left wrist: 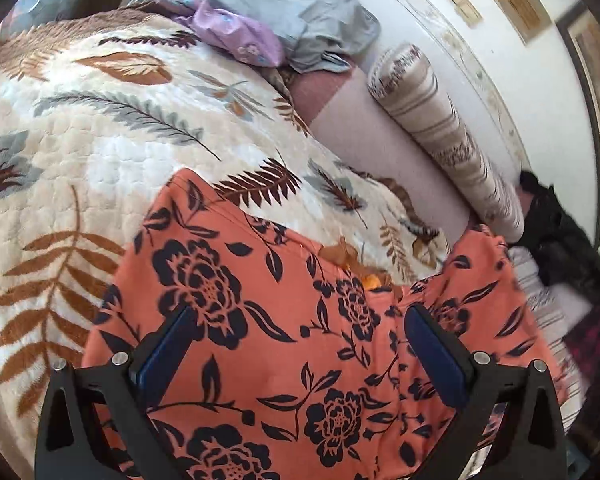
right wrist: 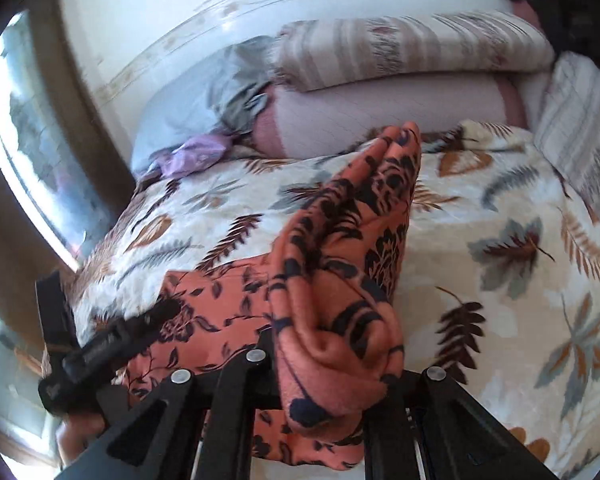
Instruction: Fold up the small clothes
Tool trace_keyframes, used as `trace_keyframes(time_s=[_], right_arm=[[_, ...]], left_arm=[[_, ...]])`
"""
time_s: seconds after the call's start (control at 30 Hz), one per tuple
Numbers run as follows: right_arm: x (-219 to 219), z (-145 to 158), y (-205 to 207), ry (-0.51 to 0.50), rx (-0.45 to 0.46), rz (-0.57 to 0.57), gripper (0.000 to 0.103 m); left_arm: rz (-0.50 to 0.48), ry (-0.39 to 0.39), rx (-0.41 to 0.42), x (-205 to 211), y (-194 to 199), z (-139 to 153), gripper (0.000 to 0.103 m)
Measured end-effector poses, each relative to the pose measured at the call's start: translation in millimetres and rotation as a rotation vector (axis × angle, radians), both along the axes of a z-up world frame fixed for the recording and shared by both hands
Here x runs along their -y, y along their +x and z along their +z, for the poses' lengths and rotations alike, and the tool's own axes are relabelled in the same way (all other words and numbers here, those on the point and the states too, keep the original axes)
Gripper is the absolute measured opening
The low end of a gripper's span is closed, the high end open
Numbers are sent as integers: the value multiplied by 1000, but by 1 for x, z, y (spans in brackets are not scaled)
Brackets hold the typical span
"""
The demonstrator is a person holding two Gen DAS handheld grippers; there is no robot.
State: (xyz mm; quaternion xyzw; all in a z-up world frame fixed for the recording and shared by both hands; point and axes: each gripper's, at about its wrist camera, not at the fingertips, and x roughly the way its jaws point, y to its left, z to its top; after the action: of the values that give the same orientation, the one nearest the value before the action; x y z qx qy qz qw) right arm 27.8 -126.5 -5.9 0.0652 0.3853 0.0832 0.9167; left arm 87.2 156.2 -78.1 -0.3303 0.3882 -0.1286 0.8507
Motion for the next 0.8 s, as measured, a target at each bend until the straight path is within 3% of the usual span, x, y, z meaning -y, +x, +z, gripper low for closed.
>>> trace_keyframes(time_s=[0.1, 0.17, 0.2, 0.43, 0.6, 0.67, 0.73, 0.8], right_arm=[[-35, -52, 9, -17, -102, 77, 11], [-43, -90, 16, -1, -193, 87, 12], [-45, -96, 14, 1, -188, 87, 12], [-36, -81, 13, 48, -147, 110, 12], [-21, -66, -2, 142, -85, 101, 12], [-21, -57, -2, 147, -57, 110, 12], [-21, -52, -5, 138, -40, 124, 12], [-23, -52, -6, 128, -40, 136, 12]], left_arm=[[-6, -154, -27, -24, 7, -4, 103], [-7, -216, -63, -30, 14, -10, 103], [-24, -227, -96, -29, 20, -14, 103], [-206, -232, -164, 23, 54, -10, 103], [-274, -141, -241, 67, 71, -16, 103], [-308, -128, -226, 83, 75, -12, 102], [-334, -110, -187, 97, 81, -5, 88], [-371, -101, -220, 107, 94, -8, 41]])
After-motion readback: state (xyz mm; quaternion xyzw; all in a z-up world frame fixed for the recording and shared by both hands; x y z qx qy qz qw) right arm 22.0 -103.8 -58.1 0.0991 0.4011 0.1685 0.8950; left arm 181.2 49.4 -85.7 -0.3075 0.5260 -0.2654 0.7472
